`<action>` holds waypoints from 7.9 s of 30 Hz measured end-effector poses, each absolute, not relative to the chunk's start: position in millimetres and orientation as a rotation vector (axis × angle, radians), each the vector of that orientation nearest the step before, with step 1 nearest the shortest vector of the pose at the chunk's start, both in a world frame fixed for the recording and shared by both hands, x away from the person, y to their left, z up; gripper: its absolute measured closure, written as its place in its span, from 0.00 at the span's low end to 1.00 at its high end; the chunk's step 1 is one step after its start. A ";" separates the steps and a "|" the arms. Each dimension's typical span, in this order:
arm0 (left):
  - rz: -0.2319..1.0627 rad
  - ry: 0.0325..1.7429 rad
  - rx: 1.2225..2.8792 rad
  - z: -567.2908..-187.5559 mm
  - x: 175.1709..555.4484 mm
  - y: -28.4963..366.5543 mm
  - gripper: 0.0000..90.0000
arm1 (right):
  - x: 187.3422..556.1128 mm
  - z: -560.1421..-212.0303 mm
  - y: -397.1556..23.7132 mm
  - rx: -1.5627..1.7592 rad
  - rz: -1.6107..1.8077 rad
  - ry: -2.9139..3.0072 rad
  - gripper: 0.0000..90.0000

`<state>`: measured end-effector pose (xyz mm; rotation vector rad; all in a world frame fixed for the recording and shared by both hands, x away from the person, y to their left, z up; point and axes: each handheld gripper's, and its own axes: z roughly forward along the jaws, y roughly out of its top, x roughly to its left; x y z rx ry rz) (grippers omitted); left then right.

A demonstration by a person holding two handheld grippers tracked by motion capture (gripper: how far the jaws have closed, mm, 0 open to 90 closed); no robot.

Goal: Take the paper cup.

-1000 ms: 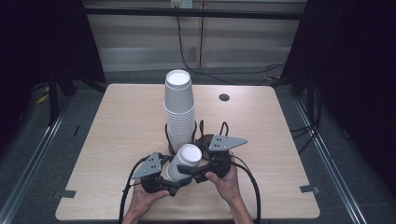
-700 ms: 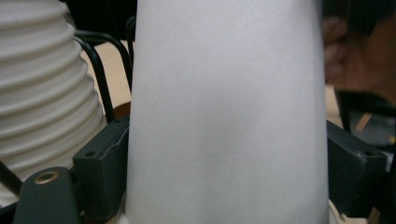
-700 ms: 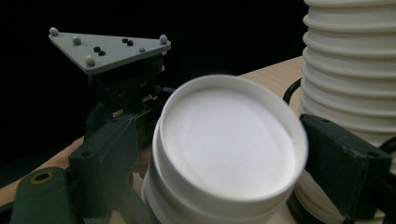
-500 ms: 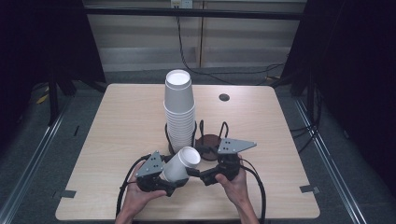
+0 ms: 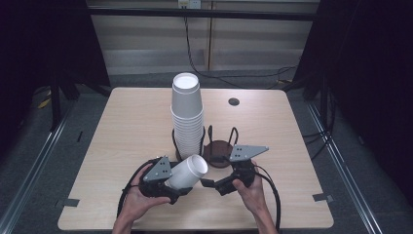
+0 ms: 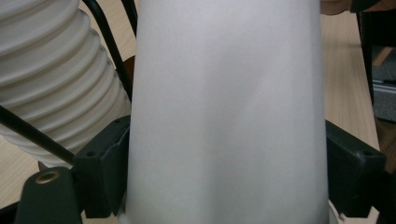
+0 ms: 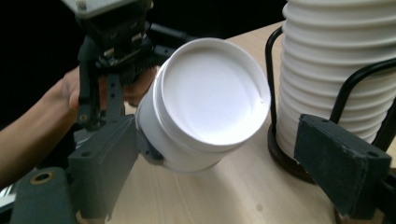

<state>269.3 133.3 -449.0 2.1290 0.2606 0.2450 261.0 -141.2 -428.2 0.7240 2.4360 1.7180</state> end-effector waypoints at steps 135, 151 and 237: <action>0.266 -0.024 2.392 -431.4 264.8 103.8 0.15 | 294.4 -425.8 -91.4 0.430 1.009 3.129 0.25; 0.290 0.043 2.258 -421.8 266.1 127.4 0.18 | 294.4 -426.4 -100.7 0.492 1.007 3.093 0.25; 0.039 0.243 1.822 -457.8 274.2 144.4 0.04 | 272.0 -457.6 -121.2 0.463 1.750 2.685 0.25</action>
